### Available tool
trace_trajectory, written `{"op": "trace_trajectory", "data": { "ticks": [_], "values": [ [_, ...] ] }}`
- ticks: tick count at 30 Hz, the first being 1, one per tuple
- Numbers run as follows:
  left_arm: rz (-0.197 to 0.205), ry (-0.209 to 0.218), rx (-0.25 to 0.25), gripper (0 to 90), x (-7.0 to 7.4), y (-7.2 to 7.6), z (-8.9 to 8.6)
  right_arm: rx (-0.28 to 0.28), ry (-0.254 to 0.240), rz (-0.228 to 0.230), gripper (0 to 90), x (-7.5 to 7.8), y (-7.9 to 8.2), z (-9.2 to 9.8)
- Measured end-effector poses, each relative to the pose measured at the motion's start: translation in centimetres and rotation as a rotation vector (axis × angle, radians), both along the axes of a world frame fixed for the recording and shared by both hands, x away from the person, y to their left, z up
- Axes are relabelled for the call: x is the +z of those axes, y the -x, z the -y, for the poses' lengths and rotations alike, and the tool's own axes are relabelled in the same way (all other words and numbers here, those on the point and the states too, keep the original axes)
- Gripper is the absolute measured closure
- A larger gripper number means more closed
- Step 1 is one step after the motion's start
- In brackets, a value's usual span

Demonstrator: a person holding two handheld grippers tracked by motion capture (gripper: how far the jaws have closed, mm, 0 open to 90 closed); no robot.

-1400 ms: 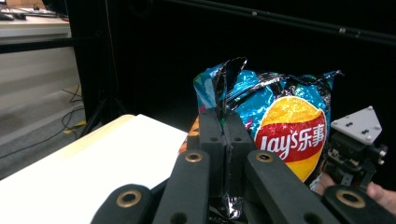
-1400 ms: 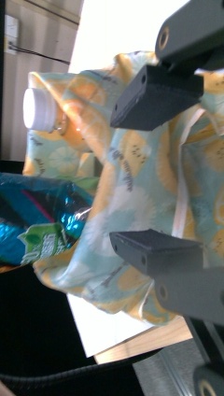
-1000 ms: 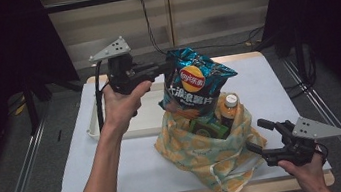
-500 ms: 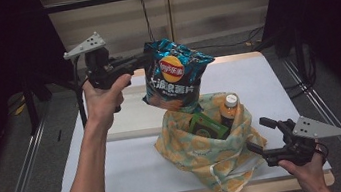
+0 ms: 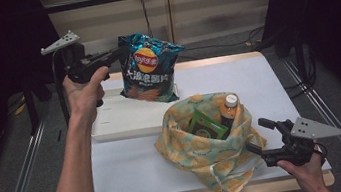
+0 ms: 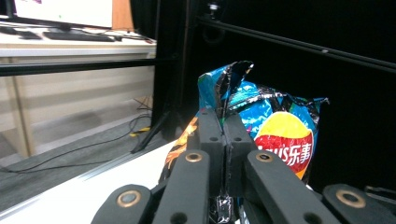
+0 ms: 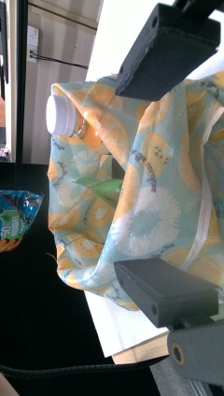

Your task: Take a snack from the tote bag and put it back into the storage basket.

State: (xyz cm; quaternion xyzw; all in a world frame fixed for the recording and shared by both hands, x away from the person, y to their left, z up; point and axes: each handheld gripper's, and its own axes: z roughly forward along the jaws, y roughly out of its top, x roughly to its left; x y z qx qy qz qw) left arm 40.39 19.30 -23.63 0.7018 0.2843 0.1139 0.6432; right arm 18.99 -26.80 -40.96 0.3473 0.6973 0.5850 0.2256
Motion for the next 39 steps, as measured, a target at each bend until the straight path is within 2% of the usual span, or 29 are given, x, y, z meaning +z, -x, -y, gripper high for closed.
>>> {"op": "trace_trajectory", "data": {
  "ticks": [5, 10, 14, 18, 19, 22, 25, 29, 31, 34, 36, 39],
  "values": [
    [-0.039, 0.006, 0.048, 89.5, -1.0, -1.1, -1.5, 0.003, -0.004, -0.005, 12.9, -0.2, -0.2, 0.0],
    [-0.048, -0.006, 0.079, 89.4, -2.5, -2.1, -2.6, -0.002, -0.004, -0.015, 13.0, -0.4, -0.2, 0.1],
    [-0.067, 0.002, 0.113, 89.4, -3.5, -3.0, -3.2, -0.003, -0.004, -0.019, 13.2, -0.5, -0.4, 0.2],
    [-0.089, 0.0, 0.125, 89.4, -4.6, -3.9, -3.6, -0.001, -0.003, -0.02, 13.2, -0.6, -0.5, 0.3],
    [-0.1, 0.012, 0.128, 89.4, -4.9, -4.1, -3.7, 0.002, -0.001, -0.022, 13.2, -0.6, -0.5, 0.4],
    [-0.105, -0.015, 0.141, 89.4, -5.6, -4.5, -4.0, 0.002, 0.002, -0.03, 13.2, -0.8, -0.6, 0.4],
    [-0.104, 0.0, 0.155, 89.4, -6.0, -4.6, -4.4, 0.001, 0.006, -0.027, 13.3, -0.9, -0.7, 0.3],
    [-0.12, -0.011, 0.173, 89.4, -7.1, -5.0, -5.4, 0.007, 0.005, -0.033, 13.3, -0.9, -0.5, 0.3],
    [-0.127, 0.011, 0.191, 89.5, -7.8, -5.2, -5.9, 0.014, 0.007, -0.031, 13.4, -0.9, -0.5, 0.2],
    [-0.137, 0.021, 0.208, 89.5, -8.6, -5.6, -6.7, 0.017, 0.012, -0.035, 13.5, -1.0, -0.5, 0.1],
    [-0.142, -0.001, 0.23, 89.4, -8.9, -5.8, -7.1, 0.023, 0.012, -0.043, 13.5, -1.0, -0.6, 0.0],
    [-0.146, -0.01, 0.236, 89.4, -9.4, -6.4, -7.7, 0.034, 0.02, -0.042, 13.4, -1.0, -0.7, 0.1]
  ]
}}
